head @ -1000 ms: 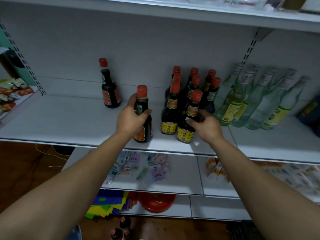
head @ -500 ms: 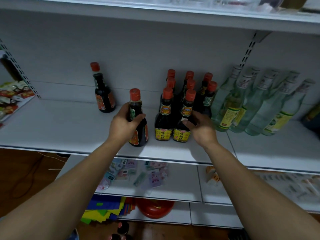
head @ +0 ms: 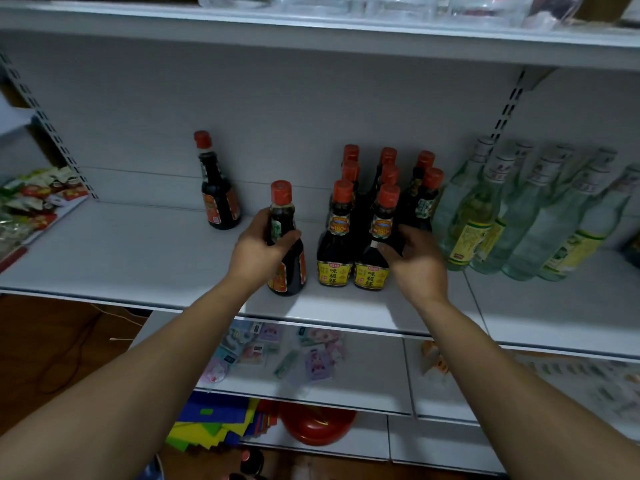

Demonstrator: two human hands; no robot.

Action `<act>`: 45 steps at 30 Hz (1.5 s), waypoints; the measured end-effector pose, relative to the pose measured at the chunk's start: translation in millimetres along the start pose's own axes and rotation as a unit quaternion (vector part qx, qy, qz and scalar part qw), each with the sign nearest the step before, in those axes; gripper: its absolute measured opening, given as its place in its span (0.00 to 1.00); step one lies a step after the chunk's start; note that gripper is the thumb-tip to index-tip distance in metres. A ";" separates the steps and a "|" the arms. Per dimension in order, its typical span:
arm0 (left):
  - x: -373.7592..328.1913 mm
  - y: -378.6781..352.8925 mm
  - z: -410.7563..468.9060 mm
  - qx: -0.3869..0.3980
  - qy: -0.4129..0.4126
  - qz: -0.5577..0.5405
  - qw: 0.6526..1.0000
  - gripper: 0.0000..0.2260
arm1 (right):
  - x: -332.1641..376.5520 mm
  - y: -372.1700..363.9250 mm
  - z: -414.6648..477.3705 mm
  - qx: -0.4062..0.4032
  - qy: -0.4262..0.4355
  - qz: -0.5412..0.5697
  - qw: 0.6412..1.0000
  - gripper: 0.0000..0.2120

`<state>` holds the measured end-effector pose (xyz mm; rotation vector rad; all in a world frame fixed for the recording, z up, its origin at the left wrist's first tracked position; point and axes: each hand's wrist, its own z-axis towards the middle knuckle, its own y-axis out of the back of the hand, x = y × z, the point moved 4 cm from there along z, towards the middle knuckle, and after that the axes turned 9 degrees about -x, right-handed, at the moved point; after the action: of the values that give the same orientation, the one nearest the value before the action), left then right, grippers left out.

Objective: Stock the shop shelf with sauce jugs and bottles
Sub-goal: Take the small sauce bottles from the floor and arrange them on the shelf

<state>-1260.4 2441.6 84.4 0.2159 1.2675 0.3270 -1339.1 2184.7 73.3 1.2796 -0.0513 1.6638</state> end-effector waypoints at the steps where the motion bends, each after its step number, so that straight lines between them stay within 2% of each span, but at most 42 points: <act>1: -0.3 1.2 1.0 0.008 0.000 -0.004 1.000 0.15 | 7.0 5.6 -3.2 -0.038 0.014 0.001 0.999 0.18; 4: -1.3 7.3 5.0 0.039 -0.003 -0.014 0.999 0.17 | 40.0 10.5 -22.3 -0.079 0.033 -0.003 0.996 0.14; 7: -2.5 18.0 8.5 0.076 -0.009 -0.041 0.996 0.19 | 74.2 -12.2 -53.7 -0.034 0.031 0.009 0.999 0.14; 11: 11.7 46.2 25.9 0.111 -0.007 -0.070 0.991 0.23 | 107.0 -57.2 -86.7 0.028 0.030 -0.029 0.999 0.19; 16: 44.4 94.8 59.9 0.093 0.003 -0.054 0.994 0.22 | 129.3 -93.5 -98.5 0.008 -0.016 -0.096 0.995 0.28; 21: 71.5 117.1 88.1 0.072 0.025 -0.044 0.996 0.26 | 130.5 -107.0 -96.1 -0.028 -0.053 -0.123 0.991 0.29; 26: 80.3 119.7 121.2 0.063 0.050 -0.064 0.995 0.17 | 129.9 -121.6 -81.9 -0.035 -0.077 -0.126 0.988 0.30; 28: 86.9 115.9 133.2 0.063 0.056 -0.052 0.995 0.17 | 126.9 -129.7 -75.9 -0.044 -0.075 -0.127 0.988 0.29; 30: 92.9 111.5 141.4 0.069 0.071 -0.033 0.994 0.22 | 127.2 -139.0 -68.7 -0.042 -0.071 -0.112 0.990 0.26; 33: 102.7 104.8 156.2 0.070 0.115 -0.014 0.991 0.36 | 129.5 -155.6 -51.7 -0.002 -0.099 -0.086 0.991 0.21; 35: 104.2 101.0 163.3 0.074 0.117 0.013 0.990 0.39 | 128.5 -167.5 -39.7 0.016 -0.107 -0.081 0.991 0.20; 37: 108.3 94.5 171.3 0.084 0.109 0.009 0.991 0.38 | 129.2 -178.6 -29.8 0.027 -0.103 -0.065 0.992 0.20; 41: 107.9 92.3 176.3 0.073 0.083 0.026 0.994 0.26 | 129.7 -201.1 -11.6 0.036 -0.085 -0.032 0.995 0.20; 45: 112.3 95.2 179.1 0.068 0.071 0.011 0.995 0.24 | 131.5 -218.7 7.8 0.049 -0.091 -0.026 0.994 0.19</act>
<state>-1071.1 2574.3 67.2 0.3284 1.4308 0.2788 -1171.9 2377.5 66.3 1.4939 -0.0463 1.5175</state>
